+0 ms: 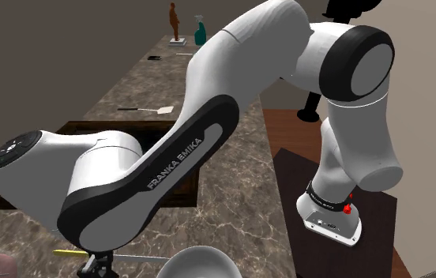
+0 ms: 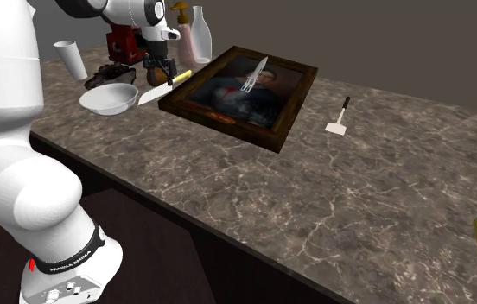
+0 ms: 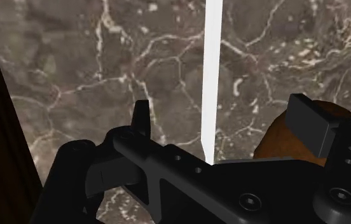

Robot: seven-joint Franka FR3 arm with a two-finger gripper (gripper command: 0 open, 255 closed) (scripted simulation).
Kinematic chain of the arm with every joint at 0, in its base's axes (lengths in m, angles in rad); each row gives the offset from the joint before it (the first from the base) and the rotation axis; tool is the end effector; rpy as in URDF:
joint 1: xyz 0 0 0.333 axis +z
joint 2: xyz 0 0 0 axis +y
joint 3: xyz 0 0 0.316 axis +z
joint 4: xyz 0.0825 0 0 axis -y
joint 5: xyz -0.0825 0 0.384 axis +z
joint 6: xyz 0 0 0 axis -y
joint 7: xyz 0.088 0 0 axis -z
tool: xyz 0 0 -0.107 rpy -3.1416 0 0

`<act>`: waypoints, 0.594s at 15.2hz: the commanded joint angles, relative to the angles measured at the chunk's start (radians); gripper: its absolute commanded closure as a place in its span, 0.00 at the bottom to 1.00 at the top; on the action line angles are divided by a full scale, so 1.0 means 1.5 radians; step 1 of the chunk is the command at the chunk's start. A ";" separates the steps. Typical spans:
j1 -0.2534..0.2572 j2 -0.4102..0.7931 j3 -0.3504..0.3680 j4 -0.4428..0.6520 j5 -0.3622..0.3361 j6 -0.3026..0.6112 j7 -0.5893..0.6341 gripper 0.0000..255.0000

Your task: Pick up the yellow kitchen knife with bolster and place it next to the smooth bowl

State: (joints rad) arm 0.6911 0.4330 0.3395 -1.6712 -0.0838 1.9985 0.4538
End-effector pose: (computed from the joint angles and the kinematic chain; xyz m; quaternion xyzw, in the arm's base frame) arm 0.3611 0.5477 0.3589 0.9553 0.2910 -0.0519 0.0025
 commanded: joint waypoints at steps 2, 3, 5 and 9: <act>-0.003 -0.016 0.002 0.035 0.006 -0.050 -0.005 0.00; -0.003 -0.016 0.002 0.035 0.006 -0.050 -0.005 0.00; -0.003 -0.016 0.002 0.035 0.006 -0.050 -0.005 0.00; -0.003 -0.016 0.002 0.035 0.006 -0.050 -0.005 0.00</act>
State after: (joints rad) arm 0.6873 0.4093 0.3430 -1.6194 -0.0747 1.9233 0.4469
